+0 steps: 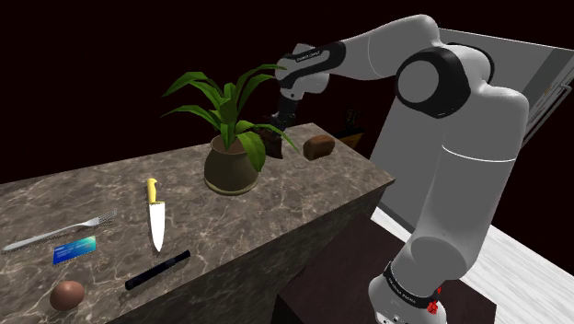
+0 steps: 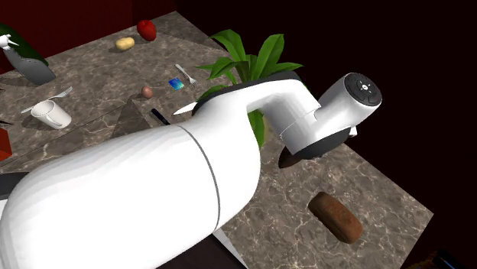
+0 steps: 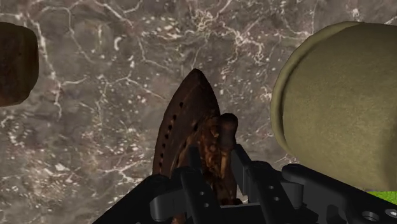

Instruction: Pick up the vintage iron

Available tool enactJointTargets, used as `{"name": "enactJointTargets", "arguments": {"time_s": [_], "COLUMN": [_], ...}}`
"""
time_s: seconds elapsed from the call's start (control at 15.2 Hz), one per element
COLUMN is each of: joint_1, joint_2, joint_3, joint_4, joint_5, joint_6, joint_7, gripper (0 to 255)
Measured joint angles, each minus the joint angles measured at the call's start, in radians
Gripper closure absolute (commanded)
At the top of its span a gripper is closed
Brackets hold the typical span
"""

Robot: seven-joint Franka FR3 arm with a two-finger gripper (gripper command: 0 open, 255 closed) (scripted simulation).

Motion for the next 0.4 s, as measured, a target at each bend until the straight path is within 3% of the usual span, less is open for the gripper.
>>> {"name": "enactJointTargets", "arguments": {"time_s": [0.4], "joint_1": [0.000], "joint_2": [-0.024], "joint_3": [-0.004], "joint_4": [0.044], "joint_5": [-0.014], "joint_6": [-0.066], "joint_7": [0.017], "gripper": [255]}}
